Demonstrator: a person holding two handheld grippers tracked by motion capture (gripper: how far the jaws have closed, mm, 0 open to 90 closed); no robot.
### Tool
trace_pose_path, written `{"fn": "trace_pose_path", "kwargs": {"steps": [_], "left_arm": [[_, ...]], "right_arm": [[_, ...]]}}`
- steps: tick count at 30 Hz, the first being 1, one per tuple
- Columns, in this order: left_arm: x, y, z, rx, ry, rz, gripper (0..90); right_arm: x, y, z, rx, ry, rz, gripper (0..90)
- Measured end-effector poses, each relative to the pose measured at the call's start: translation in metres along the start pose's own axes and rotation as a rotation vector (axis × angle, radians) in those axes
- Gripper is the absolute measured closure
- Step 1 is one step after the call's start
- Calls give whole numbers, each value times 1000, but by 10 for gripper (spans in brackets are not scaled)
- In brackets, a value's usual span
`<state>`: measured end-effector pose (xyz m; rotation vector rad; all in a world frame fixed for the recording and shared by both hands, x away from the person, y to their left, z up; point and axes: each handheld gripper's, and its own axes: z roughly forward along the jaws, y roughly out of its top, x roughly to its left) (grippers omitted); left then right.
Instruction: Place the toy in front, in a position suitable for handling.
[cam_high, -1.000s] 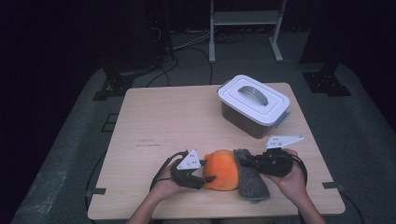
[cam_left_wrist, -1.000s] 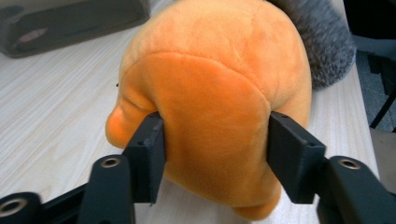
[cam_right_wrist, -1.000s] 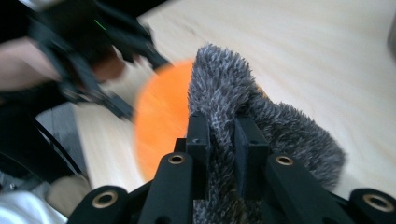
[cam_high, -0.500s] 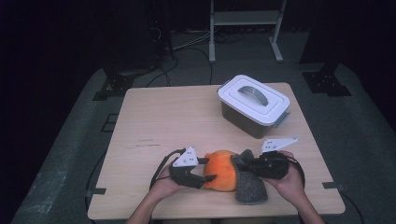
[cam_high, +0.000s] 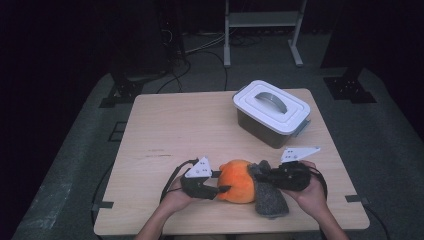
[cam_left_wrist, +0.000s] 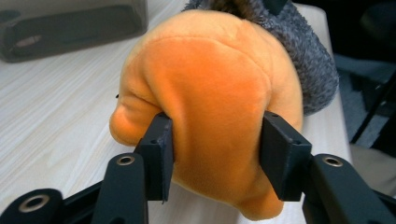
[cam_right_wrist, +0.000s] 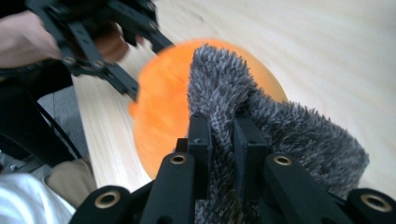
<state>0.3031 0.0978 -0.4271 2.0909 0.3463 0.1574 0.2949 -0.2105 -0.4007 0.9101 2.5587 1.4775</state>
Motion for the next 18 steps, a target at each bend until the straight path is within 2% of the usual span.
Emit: {"fn": "trace_pose_path", "kwargs": {"steps": [4, 7, 10, 11, 14, 18], "left_arm": [[0, 8, -9, -20, 9, 6, 517], [0, 10, -15, -35, 10, 2, 520], [-1, 10, -13, -36, 7, 6, 511], [-2, 10, -11, -34, 9, 6, 485], [-1, 11, -10, -64, 4, -4, 358], [1, 9, -8, -58, -8, -10, 229]], "right_arm": [[17, 13, -3, -57, 46, -41, 789], [26, 17, 3, -47, 52, -71, 788], [21, 12, 11, -3, 32, -64, 786], [16, 8, 14, 6, 40, -46, 786], [7, 2, 14, 20, 39, -7, 786], [-1, -2, 12, 33, 44, 20, 786]]}}
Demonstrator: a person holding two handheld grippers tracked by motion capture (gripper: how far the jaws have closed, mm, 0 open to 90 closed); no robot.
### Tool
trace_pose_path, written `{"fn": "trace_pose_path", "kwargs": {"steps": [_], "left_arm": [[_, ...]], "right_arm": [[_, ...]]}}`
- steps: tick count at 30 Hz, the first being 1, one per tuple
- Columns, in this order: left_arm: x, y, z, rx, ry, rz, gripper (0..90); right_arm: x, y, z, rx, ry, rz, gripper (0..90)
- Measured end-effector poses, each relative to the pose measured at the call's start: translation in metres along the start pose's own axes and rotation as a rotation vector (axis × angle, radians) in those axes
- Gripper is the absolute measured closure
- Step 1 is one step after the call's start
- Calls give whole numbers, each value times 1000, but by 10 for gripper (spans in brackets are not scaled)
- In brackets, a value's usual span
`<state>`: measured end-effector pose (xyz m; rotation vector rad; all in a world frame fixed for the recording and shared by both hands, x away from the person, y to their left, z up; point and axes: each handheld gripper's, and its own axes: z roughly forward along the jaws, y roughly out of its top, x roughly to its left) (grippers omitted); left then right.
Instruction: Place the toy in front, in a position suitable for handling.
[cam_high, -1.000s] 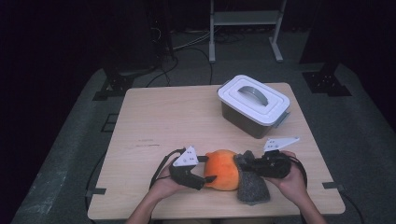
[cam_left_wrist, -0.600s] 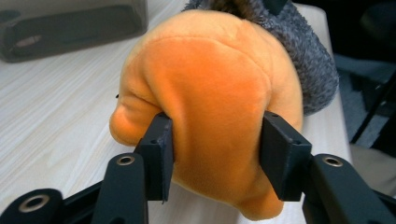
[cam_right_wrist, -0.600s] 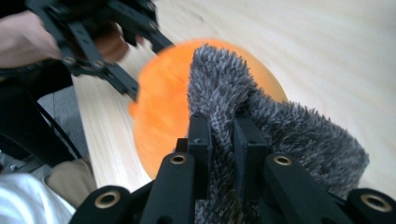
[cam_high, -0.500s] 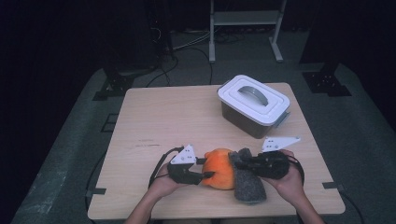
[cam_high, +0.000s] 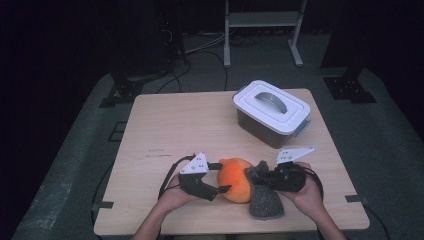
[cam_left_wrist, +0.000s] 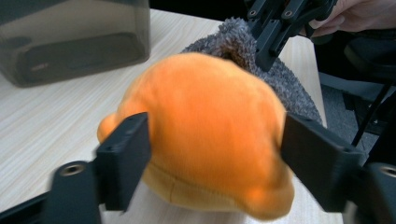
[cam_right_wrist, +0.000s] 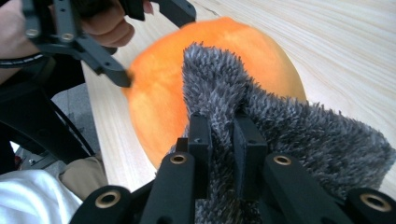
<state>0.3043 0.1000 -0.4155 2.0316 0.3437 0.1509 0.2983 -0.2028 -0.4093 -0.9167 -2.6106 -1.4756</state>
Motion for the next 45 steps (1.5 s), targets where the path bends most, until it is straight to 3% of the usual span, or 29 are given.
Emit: {"fn": "trace_pose_path", "kwargs": {"steps": [4, 8, 11, 17, 19, 21, 26, 31, 34, 36, 39, 41, 45], "left_arm": [[3, -4, 1, 2, -38, -15, 235], [0, -3, 0, 0, -31, 10, 443], [-3, -1, 0, -9, -16, 13, 509], [-7, 7, 4, -42, -7, -13, 510], [-8, 9, 8, -70, 0, -62, 500], [-7, 8, 9, -69, 17, -69, 499], [-4, 6, 9, -82, 32, -102, 491], [-1, 5, 9, -94, 24, -130, 461], [-3, 7, 11, -97, 18, -126, 456], [-7, 8, 13, -93, 7, -109, 449], [-8, 7, 13, -82, 8, -98, 434], [-6, 5, 12, -82, 7, -99, 438], [-4, 4, 11, -81, 6, -101, 432]], "right_arm": [[-6, -3, -2, 13, -17, 17, 785], [-8, -3, -2, 14, -18, 27, 784], [-3, 1, -4, 12, -31, -3, 786], [22, 21, -18, -64, -1, -71, 790], [33, 25, -12, -57, 22, -105, 790], [38, 26, -6, -32, 10, -132, 789], [27, 19, -5, -12, -20, -113, 789], [10, 7, -11, -2, -40, -57, 787], [16, 12, -12, -28, -30, -70, 787], [22, 17, -11, -55, 8, -88, 784], [29, 22, -4, -39, 18, -119, 784], [28, 20, -3, -31, 24, -111, 786], [20, 14, -7, 0, -12, -103, 786]]}}
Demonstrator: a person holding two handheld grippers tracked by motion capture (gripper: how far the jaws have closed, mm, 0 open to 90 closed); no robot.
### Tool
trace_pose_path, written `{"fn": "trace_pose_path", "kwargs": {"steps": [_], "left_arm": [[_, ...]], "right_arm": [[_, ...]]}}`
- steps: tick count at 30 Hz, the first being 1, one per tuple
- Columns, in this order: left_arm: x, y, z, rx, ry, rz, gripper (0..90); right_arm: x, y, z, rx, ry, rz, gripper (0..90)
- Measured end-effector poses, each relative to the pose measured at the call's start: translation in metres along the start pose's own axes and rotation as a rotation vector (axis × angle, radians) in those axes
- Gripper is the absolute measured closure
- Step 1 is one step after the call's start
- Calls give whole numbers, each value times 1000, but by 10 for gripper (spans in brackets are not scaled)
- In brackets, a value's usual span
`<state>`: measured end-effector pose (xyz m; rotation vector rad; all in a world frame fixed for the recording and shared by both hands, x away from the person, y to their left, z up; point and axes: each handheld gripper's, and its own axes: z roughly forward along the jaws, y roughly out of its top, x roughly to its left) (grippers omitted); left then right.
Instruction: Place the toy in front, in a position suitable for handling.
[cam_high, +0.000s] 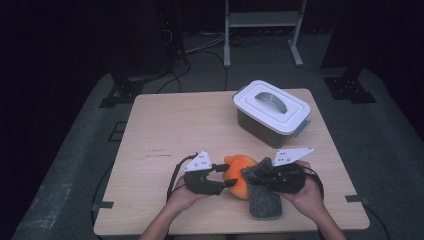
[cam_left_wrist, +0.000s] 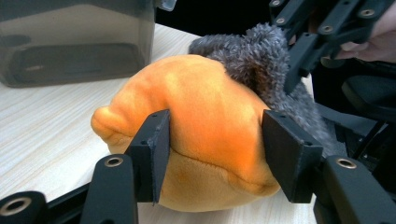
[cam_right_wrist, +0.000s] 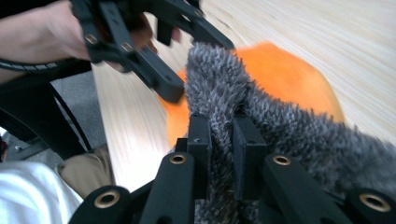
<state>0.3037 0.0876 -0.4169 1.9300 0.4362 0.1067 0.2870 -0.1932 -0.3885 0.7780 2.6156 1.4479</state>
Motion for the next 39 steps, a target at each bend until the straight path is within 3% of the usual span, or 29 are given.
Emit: {"fn": "trace_pose_path", "kwargs": {"steps": [2, 6, 9, 13, 15, 17, 19, 22, 25, 29, 35, 38, 39], "left_arm": [[-1, 0, 1, 3, -9, 12, 420], [-5, 1, 2, 12, -36, 52, 415], [-5, 3, 1, 13, -48, 56, 373], [-1, 5, -3, 0, -15, 19, 266], [-1, 4, -1, 7, -16, 13, 282], [-3, 1, 1, 12, -12, 36, 354], [-5, 2, 1, 6, -19, 43, 406], [-14, 6, 5, 2, -54, 97, 416], [-22, 8, 9, 20, -49, 156, 405], [-23, 5, 8, 34, -48, 178, 408], [-20, 5, 7, 33, -54, 164, 399], [-17, 9, 4, 3, -25, 109, 321], [-17, 9, 5, 9, -20, 107, 321]], "right_arm": [[-4, -2, -4, -16, 3, 23, 786], [-4, 6, -11, -52, -39, 12, 785], [-9, 6, -11, -35, -53, 22, 785], [-11, -3, -5, -6, -8, 47, 785], [-9, -4, -3, 0, 14, 45, 785], [-5, -2, -1, 24, 22, 28, 785], [-1, 3, -3, 25, -3, 6, 786], [12, 16, -8, -30, -3, -29, 788], [22, 24, -4, -13, -3, -72, 788], [15, 16, -1, 9, 20, -41, 790], [-4, 8, -16, 10, -50, 8, 788], [-10, 2, -14, 1, -27, 46, 788], [-10, 1, -13, 6, -19, 47, 788]]}}
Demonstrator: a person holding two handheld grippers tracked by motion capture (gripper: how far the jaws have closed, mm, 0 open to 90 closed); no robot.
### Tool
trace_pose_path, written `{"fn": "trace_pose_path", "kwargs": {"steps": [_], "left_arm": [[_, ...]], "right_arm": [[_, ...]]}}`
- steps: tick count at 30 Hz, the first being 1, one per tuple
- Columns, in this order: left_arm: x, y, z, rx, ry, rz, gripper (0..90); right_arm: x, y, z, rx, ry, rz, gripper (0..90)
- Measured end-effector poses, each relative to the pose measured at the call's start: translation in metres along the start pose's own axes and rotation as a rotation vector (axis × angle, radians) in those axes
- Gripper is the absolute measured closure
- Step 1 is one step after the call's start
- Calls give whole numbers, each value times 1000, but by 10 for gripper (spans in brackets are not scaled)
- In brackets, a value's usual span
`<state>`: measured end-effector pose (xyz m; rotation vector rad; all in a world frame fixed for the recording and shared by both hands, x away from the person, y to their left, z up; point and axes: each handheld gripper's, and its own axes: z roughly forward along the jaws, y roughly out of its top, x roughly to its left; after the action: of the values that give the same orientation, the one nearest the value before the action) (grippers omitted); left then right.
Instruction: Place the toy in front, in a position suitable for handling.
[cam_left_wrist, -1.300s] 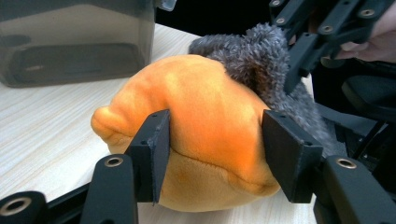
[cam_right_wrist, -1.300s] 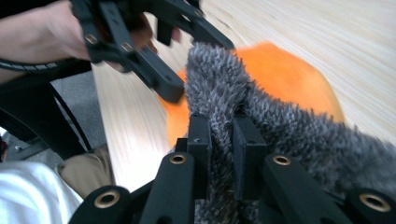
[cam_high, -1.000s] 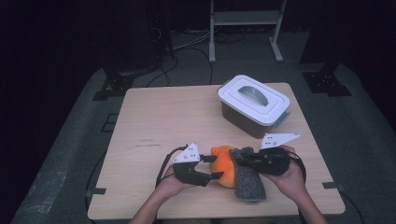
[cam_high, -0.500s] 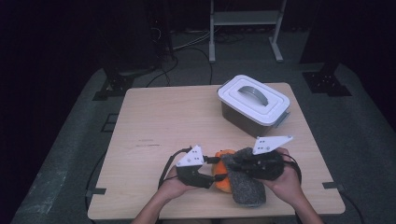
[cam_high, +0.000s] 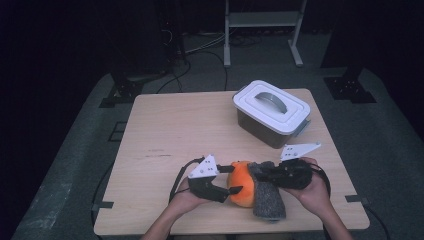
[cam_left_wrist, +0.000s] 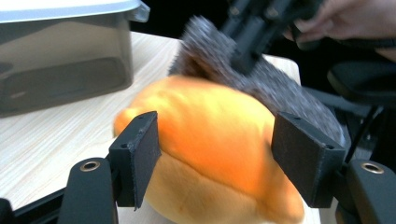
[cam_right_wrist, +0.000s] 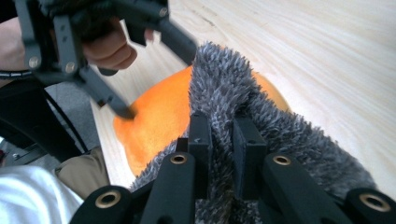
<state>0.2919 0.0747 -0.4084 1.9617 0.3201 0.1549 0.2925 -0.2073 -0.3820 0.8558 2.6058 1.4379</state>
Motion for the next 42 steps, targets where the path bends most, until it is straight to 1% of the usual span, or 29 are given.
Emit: {"fn": "trace_pose_path", "kwargs": {"steps": [1, 3, 6, 8, 11, 13, 14, 15, 16, 18, 19, 20, 22, 23, 25, 26, 27, 28, 29, 30, 31, 33, 35, 36, 37, 38, 39, 40, 42], "left_arm": [[0, -1, 1, 6, 5, 5, 332], [-1, -3, 3, 16, 0, 5, 348], [-5, -2, 3, 25, -9, 47, 365], [-7, -2, 3, 25, -13, 72, 370], [-5, -4, 2, 29, -10, 85, 386], [-1, -5, 0, 29, 9, 70, 388], [0, -6, 0, 32, 22, 66, 386], [2, -6, -2, 31, 34, 59, 381], [4, -5, -3, 28, 43, 47, 373], [5, -4, -4, 17, 46, 30, 351], [5, -3, -4, 17, 49, 29, 341], [5, -3, -3, 16, 50, 21, 339], [3, -4, -1, 14, 35, 15, 366], [2, -4, 0, 14, 31, 18, 383], [1, -3, 1, 13, 19, 23, 393], [-2, -3, 2, 12, 8, 38, 396], [-3, -2, 2, 13, 2, 48, 397], [-6, -1, 3, 14, -8, 65, 397], [-9, -1, 4, 12, -14, 74, 396], [-11, 0, 4, 16, -26, 87, 395], [-12, 0, 4, 15, -31, 94, 395], [-10, 0, 4, 14, -31, 84, 392], [-9, 0, 4, 17, -11, 77, 359], [-8, 1, 4, 25, 11, 60, 338], [-7, 2, 4, 33, 23, 42, 314], [-6, 2, 4, 38, 35, 33, 302], [-5, 2, 4, 37, 48, 19, 297], [-3, 2, 4, 41, 59, -8, 291], [0, 0, 3, 45, 66, -47, 288]], "right_arm": [[1, 1, 1, 7, 10, -4, 788], [5, 3, 3, 19, 24, -15, 788], [14, 8, 5, 10, 47, -45, 788], [20, 11, 7, 4, 45, -69, 787], [22, 13, 9, 4, 39, -83, 788], [18, 11, 7, 4, 29, -75, 788], [15, 10, 6, 11, 11, -74, 788], [12, 8, 5, 16, -4, -64, 787], [7, 4, 4, 18, -8, -45, 787], [0, -2, 5, 16, -3, -20, 788], [-3, -5, 6, 10, 11, -1, 788], [-3, -5, 6, 8, 15, 2, 788], [-2, -3, 6, 19, 6, -4, 787], [1, -1, 5, 20, -6, -18, 785], [5, 3, 4, 12, -10, -32, 784], [8, 5, 4, 3, -8, -36, 783], [12, 8, 4, -8, -8, -54, 784], [14, 10, 4, -7, -10, -59, 784], [18, 13, 4, -7, -17, -80, 783], [19, 14, 3, -4, -28, -95, 783], [18, 14, 2, -2, -33, -97, 781], [12, 12, -2, -13, -35, -73, 781], [5, 8, -3, -6, -35, -51, 781], [2, 6, -3, -3, -33, -44, 781], [-1, 3, -2, 4, -22, -24, 781], [-2, 1, 0, 9, -13, -11, 783], [-2, 0, 1, 9, -9, -8, 783], [-1, 0, 1, 9, -1, -6, 784], [4, 1, 6, 25, 21, -18, 784]]}}
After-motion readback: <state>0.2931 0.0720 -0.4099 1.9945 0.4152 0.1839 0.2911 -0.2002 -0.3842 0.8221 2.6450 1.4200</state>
